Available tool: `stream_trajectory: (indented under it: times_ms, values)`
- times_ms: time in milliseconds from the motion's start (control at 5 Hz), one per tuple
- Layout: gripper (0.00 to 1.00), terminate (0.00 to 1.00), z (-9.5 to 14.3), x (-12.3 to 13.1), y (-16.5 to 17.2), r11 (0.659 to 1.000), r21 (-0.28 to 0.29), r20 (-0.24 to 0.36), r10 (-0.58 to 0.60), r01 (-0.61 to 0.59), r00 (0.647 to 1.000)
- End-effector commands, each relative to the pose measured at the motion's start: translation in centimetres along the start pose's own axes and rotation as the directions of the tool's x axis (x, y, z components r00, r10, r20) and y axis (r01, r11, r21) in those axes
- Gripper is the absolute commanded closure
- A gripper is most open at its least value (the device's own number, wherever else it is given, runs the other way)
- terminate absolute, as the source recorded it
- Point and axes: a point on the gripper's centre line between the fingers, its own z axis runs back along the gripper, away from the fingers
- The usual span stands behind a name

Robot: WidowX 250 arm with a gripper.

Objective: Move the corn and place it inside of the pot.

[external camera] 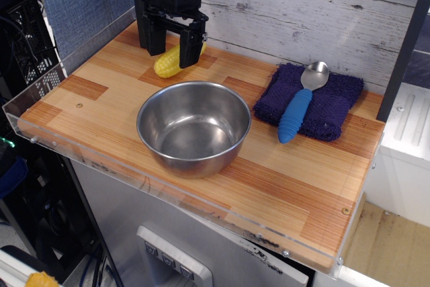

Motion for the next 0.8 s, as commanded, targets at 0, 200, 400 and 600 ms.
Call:
stream_trajectory:
  times_ms: [0, 200, 400, 600]
  values:
    - [0.0, 0.0, 1.2, 0.5, 1.6, 0.999, 0.037, 0.04, 0.013, -0.015, 0.999]
    - [0.0, 0.0, 0.1, 1.1, 1.4, 0.998, 0.047, 0.073, 0.036, -0.039, 0.997]
    - [0.0, 0.0, -0.3, 1.4, 1.2, 0.996, 0.055, 0.138, 0.057, -0.065, 0.989]
    - [0.0, 0.0, -0.5, 1.5, 0.9, 0.997, 0.045, 0.154, 0.061, -0.069, 0.986]
